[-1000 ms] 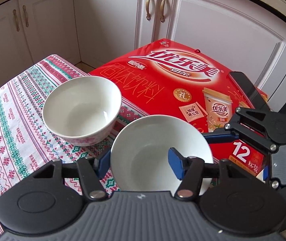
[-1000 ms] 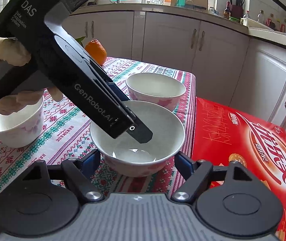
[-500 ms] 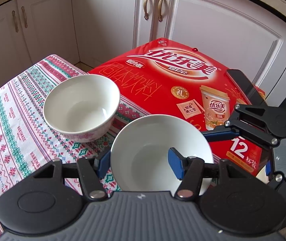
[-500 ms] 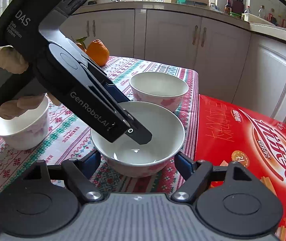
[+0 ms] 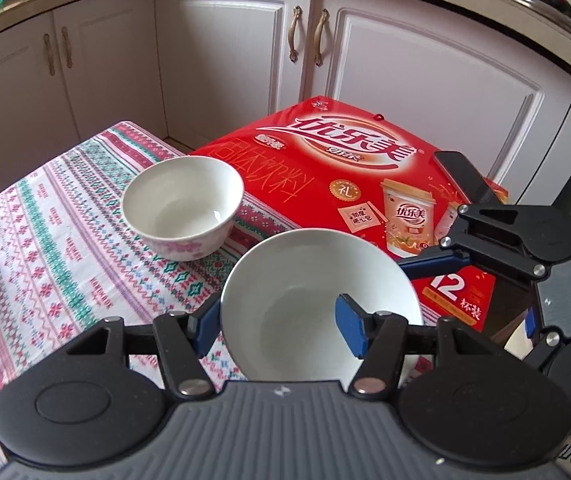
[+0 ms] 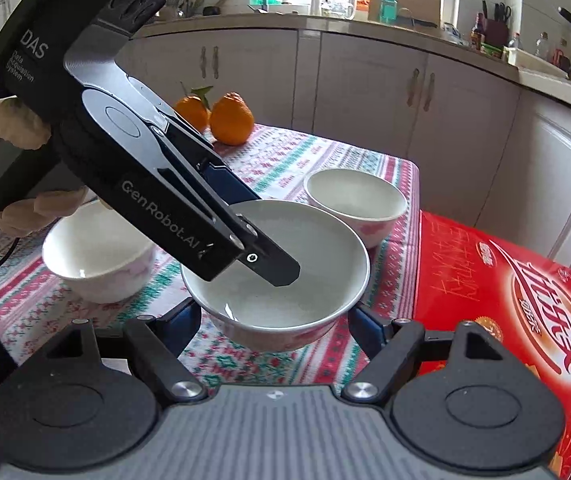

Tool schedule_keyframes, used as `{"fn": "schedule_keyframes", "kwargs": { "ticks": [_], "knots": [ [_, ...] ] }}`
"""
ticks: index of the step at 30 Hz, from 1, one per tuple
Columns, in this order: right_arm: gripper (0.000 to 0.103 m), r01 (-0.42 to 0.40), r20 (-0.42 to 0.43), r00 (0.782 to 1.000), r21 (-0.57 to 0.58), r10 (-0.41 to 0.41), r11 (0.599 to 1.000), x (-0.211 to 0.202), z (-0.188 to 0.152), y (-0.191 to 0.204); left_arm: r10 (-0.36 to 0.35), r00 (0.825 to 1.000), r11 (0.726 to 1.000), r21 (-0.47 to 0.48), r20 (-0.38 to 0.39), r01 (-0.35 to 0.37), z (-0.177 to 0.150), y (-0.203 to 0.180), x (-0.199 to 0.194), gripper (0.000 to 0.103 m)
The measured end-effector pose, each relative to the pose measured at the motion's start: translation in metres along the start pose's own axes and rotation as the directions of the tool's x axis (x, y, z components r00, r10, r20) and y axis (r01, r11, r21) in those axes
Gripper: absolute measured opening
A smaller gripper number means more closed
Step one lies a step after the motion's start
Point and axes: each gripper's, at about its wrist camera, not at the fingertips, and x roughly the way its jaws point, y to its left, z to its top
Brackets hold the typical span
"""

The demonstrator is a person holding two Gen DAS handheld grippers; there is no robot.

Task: Organize plates and bowls
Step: 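Lift the second bowl with the left gripper and lower it into the placed bowl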

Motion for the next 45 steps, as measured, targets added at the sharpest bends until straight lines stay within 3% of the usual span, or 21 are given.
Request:
{"fn": "schedule_keyframes", "kwargs": {
  "ticks": [11, 29, 45],
  "knots": [
    [0.084, -0.041, 0.028, 0.999, -0.070, 0.043, 0.997, -0.012, 0.020, 0.038, 0.055, 0.997, 0.998, -0.046, 0.049, -0.053, -0.023, 0.011, -0.045, 0.060],
    [0.084, -0.180, 0.009, 0.983, -0.171, 0.184, 0.969, 0.017, 0.054, 0.094, 0.192, 0.978, 0.969, -0.171, 0.078, -0.176, -0.067, 0.051, -0.102, 0.060],
    [0.084, -0.224, -0.057, 0.974, -0.154, 0.218, 0.962, 0.038, 0.047, 0.108, 0.176, 0.983, 0.960, -0.232, 0.054, -0.159, -0.094, 0.064, -0.094, 0.060]
  ]
}}
